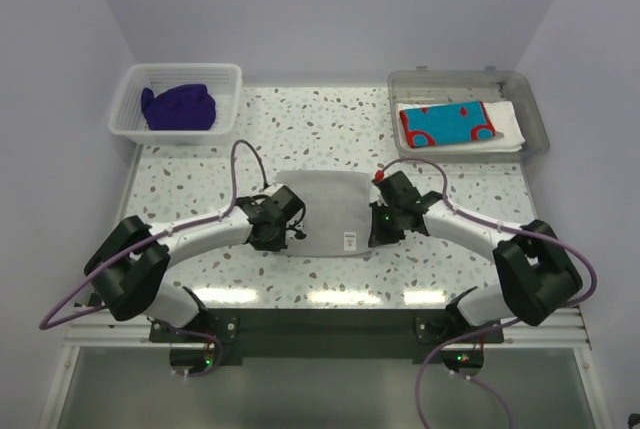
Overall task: Fold and stack the towels
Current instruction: Fold the towel
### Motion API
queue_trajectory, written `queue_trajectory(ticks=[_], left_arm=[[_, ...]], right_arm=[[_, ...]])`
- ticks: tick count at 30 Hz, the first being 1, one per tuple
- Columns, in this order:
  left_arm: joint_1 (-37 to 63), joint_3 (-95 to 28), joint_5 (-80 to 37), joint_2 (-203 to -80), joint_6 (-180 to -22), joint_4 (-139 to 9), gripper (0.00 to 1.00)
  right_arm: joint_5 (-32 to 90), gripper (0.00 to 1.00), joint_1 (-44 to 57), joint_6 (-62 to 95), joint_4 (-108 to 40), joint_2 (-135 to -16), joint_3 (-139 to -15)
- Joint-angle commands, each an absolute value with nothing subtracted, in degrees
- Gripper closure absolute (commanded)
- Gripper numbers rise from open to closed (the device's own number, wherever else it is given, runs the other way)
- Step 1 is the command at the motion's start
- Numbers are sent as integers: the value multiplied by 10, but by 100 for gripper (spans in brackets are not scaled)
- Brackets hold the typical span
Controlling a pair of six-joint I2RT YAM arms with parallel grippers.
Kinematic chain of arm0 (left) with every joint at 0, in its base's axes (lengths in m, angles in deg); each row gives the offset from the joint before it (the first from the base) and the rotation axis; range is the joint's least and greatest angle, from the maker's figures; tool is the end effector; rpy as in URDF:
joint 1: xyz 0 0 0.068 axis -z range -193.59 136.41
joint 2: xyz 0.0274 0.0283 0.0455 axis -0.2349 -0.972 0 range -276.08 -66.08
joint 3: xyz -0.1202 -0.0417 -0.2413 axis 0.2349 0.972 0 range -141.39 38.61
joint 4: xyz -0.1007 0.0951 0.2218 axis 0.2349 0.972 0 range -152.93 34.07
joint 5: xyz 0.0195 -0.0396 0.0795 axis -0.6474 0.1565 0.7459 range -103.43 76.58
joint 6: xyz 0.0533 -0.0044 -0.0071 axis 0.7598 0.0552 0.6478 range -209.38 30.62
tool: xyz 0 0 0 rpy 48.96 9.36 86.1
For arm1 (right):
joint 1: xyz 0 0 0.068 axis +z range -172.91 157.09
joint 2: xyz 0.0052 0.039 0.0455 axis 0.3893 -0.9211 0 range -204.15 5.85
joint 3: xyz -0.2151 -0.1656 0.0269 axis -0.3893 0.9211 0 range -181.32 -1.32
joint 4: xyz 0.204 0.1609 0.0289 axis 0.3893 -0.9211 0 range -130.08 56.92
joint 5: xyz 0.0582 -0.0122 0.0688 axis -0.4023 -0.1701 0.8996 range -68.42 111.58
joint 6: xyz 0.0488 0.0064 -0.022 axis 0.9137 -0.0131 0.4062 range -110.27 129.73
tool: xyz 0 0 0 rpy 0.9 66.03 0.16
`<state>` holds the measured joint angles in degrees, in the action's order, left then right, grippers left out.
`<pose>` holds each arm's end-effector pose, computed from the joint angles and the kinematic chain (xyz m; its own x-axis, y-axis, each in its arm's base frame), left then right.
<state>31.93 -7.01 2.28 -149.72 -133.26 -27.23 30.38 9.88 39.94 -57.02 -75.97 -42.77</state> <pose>0.1829 -0.1724 0.1682 -0.9241 -0.0114 -0.3821 -0.0095 0.9999 -0.0070 0.2116 0.1428 0.1634 -0.9521 -0.0218 -0.3051 -0.1294 0.9325 0.3372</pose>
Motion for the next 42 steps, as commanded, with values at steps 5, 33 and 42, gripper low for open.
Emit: queue_trajectory(ticks=[5, 33, 42], left_arm=[[319, -124, 63, -1457, -1331, -241, 100], [267, -211, 75, -1452, -1261, -220, 22], [200, -290, -13, -1599, -1144, -370, 50]], right_arm=[[317, 100, 108, 403, -567, -733, -452], [268, 63, 61, 286, -606, -792, -641], [292, 75, 12, 268, -518, -963, -756]])
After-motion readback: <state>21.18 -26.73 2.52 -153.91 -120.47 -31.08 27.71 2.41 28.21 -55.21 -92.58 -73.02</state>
